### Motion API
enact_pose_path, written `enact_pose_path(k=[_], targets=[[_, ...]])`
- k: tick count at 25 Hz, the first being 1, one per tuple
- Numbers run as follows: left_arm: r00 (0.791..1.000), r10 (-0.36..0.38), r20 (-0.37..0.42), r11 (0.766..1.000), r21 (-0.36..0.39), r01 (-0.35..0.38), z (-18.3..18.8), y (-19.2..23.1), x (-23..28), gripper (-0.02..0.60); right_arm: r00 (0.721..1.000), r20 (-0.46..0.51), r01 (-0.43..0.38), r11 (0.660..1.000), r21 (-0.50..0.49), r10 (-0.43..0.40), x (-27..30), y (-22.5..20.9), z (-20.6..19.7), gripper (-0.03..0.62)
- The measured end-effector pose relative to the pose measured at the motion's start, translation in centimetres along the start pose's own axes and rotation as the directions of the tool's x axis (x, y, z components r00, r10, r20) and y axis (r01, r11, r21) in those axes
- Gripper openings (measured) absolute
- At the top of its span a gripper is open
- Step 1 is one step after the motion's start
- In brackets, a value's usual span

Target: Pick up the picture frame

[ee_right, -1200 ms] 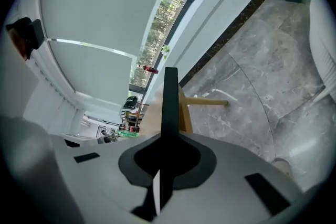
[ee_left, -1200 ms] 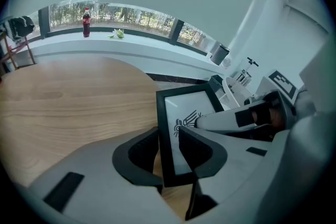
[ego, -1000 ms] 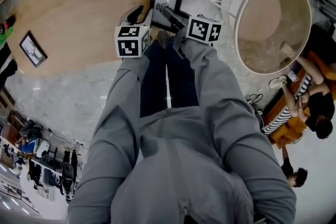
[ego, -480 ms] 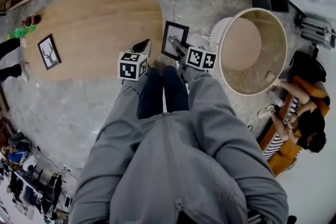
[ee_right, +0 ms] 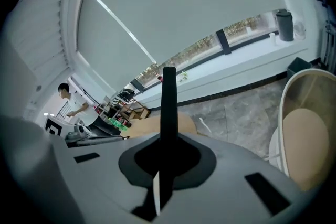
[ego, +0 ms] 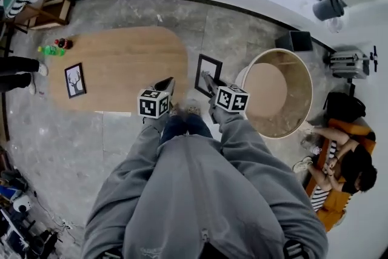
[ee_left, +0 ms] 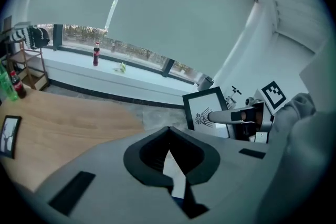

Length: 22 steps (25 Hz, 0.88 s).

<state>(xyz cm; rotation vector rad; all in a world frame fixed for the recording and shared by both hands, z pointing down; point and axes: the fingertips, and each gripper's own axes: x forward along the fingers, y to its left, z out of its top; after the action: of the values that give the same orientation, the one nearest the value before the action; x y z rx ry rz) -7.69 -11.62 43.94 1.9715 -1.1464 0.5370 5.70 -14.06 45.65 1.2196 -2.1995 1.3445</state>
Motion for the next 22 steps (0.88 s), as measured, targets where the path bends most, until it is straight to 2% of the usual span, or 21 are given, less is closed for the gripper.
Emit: enact_pose_path(k=[7,12,16,22], targets=[[0.995,0.014,0.098,0.994,0.111,-0.025,3.8,-3.4,-6.7,0.017,0.994,0.111,0.036,0.99,-0.136,-0.021,-6.8,5.2,4.1,0.037],[0.975,0.06,0.215,0.985,0.148,-0.094,7.4,-5.0,-11.2,0.017,0.977,0.214,0.077,0.95,-0.303,-0.011,-11.3,9.9,7.2,0.037],[0.935,0.099,0.341,0.966,0.194,-0.173,11.0,-6.5,-15.2,0.017,0.946,0.32,0.091,0.902,-0.423,0.055,-14.5,14.5,10.5,0.037],[0.842,0.138,0.521,0.942,0.195,-0.275,15.4,-10.0,-21.2,0.017,0.879,0.45,0.119,0.843,-0.525,0.156,-19.8,20.1,14.1,0.037]])
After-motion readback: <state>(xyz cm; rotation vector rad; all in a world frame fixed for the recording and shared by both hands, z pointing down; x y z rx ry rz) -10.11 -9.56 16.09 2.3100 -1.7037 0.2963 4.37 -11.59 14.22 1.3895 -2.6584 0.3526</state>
